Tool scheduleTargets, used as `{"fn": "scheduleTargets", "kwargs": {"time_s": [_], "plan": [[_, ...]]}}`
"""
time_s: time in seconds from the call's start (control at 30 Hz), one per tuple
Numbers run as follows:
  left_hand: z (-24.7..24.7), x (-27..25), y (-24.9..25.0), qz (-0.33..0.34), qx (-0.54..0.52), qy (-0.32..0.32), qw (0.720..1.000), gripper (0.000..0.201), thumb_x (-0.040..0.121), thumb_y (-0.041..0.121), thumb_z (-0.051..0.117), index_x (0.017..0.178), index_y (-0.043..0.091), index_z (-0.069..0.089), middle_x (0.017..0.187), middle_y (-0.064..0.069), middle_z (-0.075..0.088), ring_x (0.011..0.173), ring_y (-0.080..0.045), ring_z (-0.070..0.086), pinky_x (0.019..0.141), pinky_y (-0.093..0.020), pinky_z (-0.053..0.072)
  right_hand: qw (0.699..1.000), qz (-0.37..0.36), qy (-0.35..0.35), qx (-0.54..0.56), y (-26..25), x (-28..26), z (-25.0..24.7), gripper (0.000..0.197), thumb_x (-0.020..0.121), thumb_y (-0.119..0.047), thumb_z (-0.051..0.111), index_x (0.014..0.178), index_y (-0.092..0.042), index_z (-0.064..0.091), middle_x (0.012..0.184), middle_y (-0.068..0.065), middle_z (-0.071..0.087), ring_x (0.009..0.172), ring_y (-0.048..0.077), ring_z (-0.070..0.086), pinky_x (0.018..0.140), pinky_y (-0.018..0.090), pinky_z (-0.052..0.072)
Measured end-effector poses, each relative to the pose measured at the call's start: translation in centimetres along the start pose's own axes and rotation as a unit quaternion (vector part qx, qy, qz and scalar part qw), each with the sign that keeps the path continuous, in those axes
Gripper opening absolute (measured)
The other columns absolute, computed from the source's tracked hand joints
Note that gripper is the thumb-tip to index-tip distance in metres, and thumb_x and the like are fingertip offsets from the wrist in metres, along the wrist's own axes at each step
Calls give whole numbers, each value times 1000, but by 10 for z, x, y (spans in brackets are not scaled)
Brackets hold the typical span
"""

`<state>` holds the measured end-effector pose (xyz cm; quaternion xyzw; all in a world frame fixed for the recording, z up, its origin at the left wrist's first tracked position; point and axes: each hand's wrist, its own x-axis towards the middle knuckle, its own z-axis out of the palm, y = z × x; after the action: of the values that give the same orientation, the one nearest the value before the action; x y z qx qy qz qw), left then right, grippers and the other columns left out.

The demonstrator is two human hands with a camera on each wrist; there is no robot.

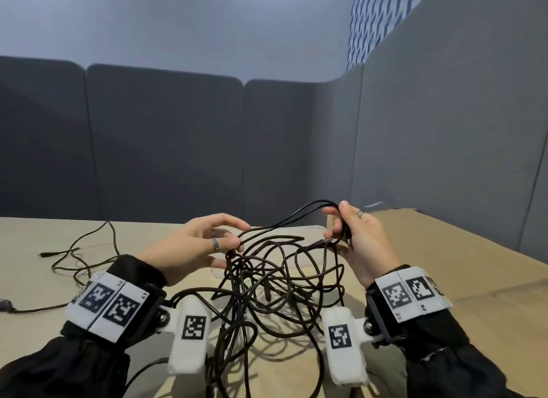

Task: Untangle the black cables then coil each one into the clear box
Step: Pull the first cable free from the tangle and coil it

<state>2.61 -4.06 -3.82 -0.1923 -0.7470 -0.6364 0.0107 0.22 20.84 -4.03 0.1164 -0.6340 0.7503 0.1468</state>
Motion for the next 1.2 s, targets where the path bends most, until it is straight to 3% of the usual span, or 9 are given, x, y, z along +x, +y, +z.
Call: {"fn": "scheduleTargets", "kwargs": {"time_s": [0.3, 0.47, 0.63, 0.7, 0.8, 0.9, 1.0, 1.13, 1.2], "plan": [[1, 1, 2, 5, -22, 63, 998, 17, 96, 11, 46, 92, 18, 62, 65, -2, 54, 59, -9, 53, 52, -25, 46, 993, -75, 44, -81, -3, -3, -5, 23, 98, -24, 46, 91, -9, 62, 59, 2, 59, 51, 10, 58, 50, 25, 51], [5, -1, 4, -8, -39, 78, 996, 18, 101, 20, 37, 94, 27, 51, 63, -5, 58, 63, -17, 56, 50, -31, 47, 994, -75, 51, -56, -5, -4, -8, 22, 98, -20, 46, 87, -11, 63, 61, 3, 44, 52, 13, 48, 49, 27, 52], [6, -2, 9, 0, -83, 105, 991, 16, 102, 20, 31, 93, 21, 44, 88, -17, 71, 77, -28, 69, 56, -44, 58, 975, -102, 180, -77, -3, 7, -13, 26, 100, -15, 36, 84, -28, 52, 71, -7, 41, 55, 5, 42, 47, 19, 46], [4, -1, 9, 2, -73, 119, 990, 16, 102, 20, 31, 94, 21, 45, 86, -18, 69, 72, -27, 68, 54, -42, 57, 967, -101, 226, -59, -3, 10, -15, 29, 100, -11, 33, 84, -30, 48, 88, -2, 47, 58, 3, 48, 56, 23, 51], [5, -2, 9, -5, -72, 113, 991, 16, 102, 17, 33, 98, 20, 49, 63, -7, 53, 55, -17, 56, 62, -47, 57, 952, -118, 250, -132, -2, 11, -15, 22, 97, -8, 36, 94, -23, 51, 118, 3, 35, 88, 13, 53, 94, 38, 45], [8, -4, 12, -7, -90, 86, 992, 17, 102, 16, 35, 99, 17, 52, 59, -4, 44, 52, -15, 49, 70, -56, 55, 929, -121, 164, -308, -1, 4, -13, 26, 95, -5, 39, 108, -19, 58, 117, -1, 28, 119, 26, 38, 99, 22, 29], [13, -4, 14, -11, -94, 64, 993, 16, 101, 17, 36, 99, 19, 52, 63, -5, 42, 54, -16, 48, 75, -63, 52, 874, -127, 22, -469, 1, -3, -3, 27, 95, -21, 47, 117, -30, 60, 121, -9, 34, 128, 17, 31, 111, 31, 23], [19, -4, 11, -19, -121, 22, 992, 15, 100, 19, 38, 98, 19, 53, 64, -2, 41, 56, -15, 47, 83, -67, 46, 855, -107, -237, -448, 5, -11, 20, 37, 96, -37, 48, 131, -29, 53, 138, -12, 48, 126, 2, 39, 114, 27, 24], [21, -4, 11, -20, -142, 3, 990, 11, 95, 22, 43, 95, 20, 54, 64, 0, 39, 55, -12, 46, 85, -64, 46, 835, -62, -313, -448, 7, -15, 25, 45, 95, -38, 49, 140, -32, 42, 139, -12, 49, 125, 2, 43, 111, 20, 26]]}}
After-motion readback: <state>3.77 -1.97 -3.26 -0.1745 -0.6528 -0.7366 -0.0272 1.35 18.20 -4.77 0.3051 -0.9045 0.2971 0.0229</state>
